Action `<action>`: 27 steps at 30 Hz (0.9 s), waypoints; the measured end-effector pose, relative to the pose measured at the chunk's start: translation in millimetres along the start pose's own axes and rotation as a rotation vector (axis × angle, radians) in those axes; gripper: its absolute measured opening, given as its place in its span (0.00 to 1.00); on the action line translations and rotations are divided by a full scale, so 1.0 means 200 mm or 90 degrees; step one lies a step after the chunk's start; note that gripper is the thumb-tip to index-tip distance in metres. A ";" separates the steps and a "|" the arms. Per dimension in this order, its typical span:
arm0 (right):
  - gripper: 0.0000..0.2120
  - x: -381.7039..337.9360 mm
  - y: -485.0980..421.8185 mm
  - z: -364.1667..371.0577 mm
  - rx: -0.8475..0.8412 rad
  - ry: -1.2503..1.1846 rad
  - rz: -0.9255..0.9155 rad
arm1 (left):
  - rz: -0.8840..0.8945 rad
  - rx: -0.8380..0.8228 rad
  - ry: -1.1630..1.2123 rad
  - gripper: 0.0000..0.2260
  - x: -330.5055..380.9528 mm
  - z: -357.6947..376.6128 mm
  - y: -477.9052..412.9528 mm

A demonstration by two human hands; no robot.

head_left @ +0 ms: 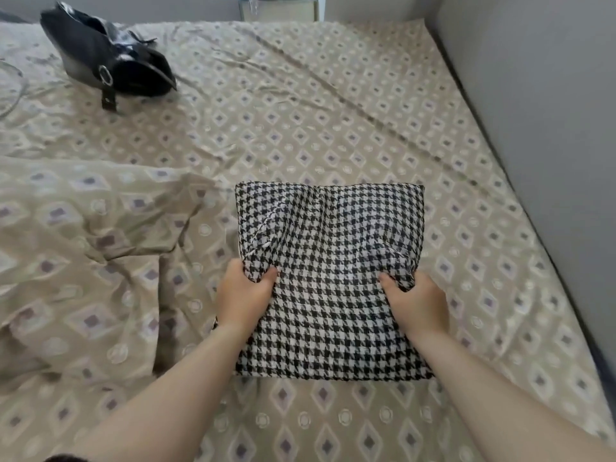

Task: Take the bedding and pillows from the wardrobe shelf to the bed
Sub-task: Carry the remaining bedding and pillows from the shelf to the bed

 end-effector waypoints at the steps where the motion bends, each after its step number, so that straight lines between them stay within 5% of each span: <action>1: 0.22 0.02 -0.03 0.04 0.004 0.009 0.005 | -0.001 0.005 -0.007 0.23 -0.02 0.03 -0.02; 10: 0.32 0.18 -0.11 0.24 -0.017 0.032 0.069 | -0.029 0.031 -0.048 0.28 -0.16 0.16 -0.10; 18: 0.42 0.17 -0.04 0.22 -0.022 0.138 0.109 | -0.056 -0.026 -0.203 0.46 -0.17 0.14 -0.02; 27: 0.37 -0.26 0.25 -0.03 -0.104 0.031 -0.016 | 0.019 -0.096 -0.068 0.29 0.12 -0.31 0.25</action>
Point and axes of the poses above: each hand's wrist, its own y-axis away from the middle knuckle, its own z-axis out of the palm, x = y × z, the point moved 3 cm from there along -y, towards the middle knuckle, and after that the axes turned 2 degrees about y, right-handed, at the moved point
